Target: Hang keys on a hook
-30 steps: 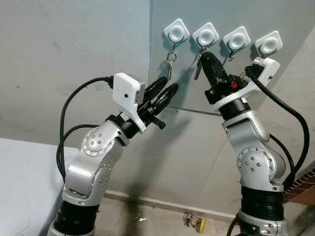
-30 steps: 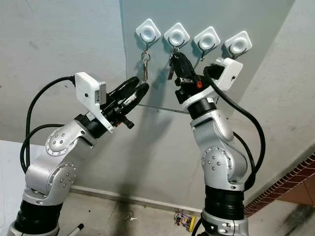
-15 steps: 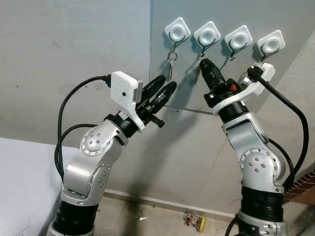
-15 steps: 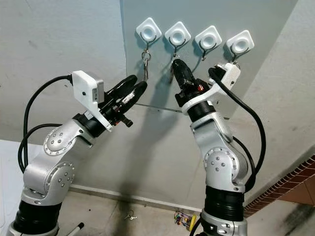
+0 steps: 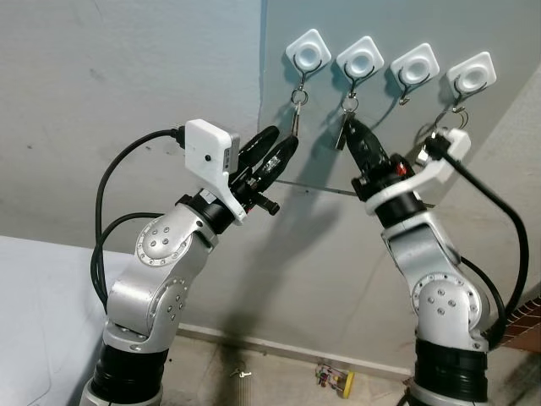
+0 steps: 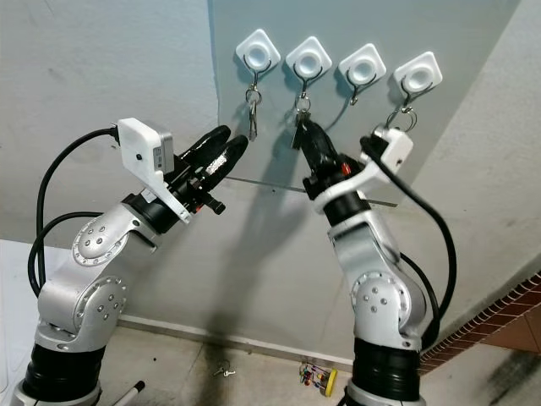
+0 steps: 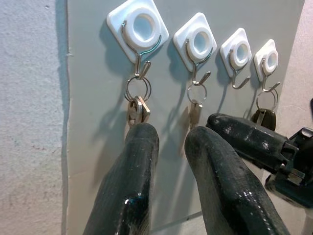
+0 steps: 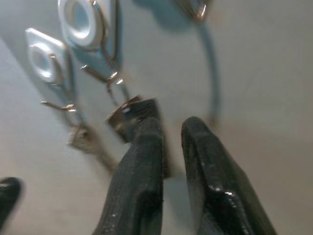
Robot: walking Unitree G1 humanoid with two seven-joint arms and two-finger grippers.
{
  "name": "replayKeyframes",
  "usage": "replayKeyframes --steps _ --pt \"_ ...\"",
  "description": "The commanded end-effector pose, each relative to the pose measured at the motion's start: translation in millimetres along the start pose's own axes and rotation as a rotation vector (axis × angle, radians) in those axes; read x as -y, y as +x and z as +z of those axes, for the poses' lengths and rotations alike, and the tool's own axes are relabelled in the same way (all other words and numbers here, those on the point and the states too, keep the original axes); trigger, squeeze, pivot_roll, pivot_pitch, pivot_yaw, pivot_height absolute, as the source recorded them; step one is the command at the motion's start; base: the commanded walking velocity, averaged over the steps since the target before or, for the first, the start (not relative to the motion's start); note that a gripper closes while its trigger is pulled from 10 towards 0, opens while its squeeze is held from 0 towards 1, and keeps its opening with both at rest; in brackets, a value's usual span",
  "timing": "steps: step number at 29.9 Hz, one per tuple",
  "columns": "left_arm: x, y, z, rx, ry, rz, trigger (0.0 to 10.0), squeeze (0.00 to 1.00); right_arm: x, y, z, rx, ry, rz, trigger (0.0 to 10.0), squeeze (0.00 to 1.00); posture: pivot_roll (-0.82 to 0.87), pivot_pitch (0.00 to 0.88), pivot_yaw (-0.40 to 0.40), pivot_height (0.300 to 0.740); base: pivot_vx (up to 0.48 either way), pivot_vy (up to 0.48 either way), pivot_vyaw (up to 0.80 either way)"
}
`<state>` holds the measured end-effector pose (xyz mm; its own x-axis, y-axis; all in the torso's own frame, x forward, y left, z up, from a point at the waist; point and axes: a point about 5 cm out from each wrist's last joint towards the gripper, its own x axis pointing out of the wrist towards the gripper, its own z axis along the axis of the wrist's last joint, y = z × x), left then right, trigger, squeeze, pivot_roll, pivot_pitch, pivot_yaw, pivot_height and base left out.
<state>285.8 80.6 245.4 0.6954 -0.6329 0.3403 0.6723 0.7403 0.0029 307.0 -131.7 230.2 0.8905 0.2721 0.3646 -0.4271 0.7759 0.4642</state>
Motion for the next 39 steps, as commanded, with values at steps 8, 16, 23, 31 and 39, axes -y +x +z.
replayKeyframes --steps 8,16,23,31,39 --pt "-9.4 -4.1 -8 -0.023 0.066 0.099 10.0 0.0 10.8 -12.1 -14 -0.028 -0.246 -0.008 10.0 1.0 -0.07 0.055 -0.03 0.74 0.0 0.0 0.0" --pt "-26.6 -22.5 -48 -0.123 0.023 0.253 10.0 0.0 29.6 -42.6 -46 -0.137 -0.315 -0.029 10.0 1.0 -0.08 0.048 -0.028 0.74 0.0 0.0 0.0" --pt "-39.0 -50.2 -95 -0.236 -0.008 0.34 10.0 0.0 58.1 -74.3 -73 -0.249 -0.397 -0.096 10.0 1.0 -0.1 0.036 -0.021 0.74 0.0 0.0 0.0" --pt "-32.0 -80.7 -147 -0.362 0.021 0.354 10.0 0.0 82.0 -104.1 -100 -0.337 -0.433 -0.162 10.0 1.0 -0.11 0.024 -0.015 0.74 0.0 0.0 0.0" --pt "-29.7 -122.8 -200 -0.597 0.037 0.376 10.0 0.0 117.2 -146.5 -132 -0.51 -0.509 -0.311 10.0 1.0 -0.11 0.008 -0.012 0.74 0.0 0.0 0.0"
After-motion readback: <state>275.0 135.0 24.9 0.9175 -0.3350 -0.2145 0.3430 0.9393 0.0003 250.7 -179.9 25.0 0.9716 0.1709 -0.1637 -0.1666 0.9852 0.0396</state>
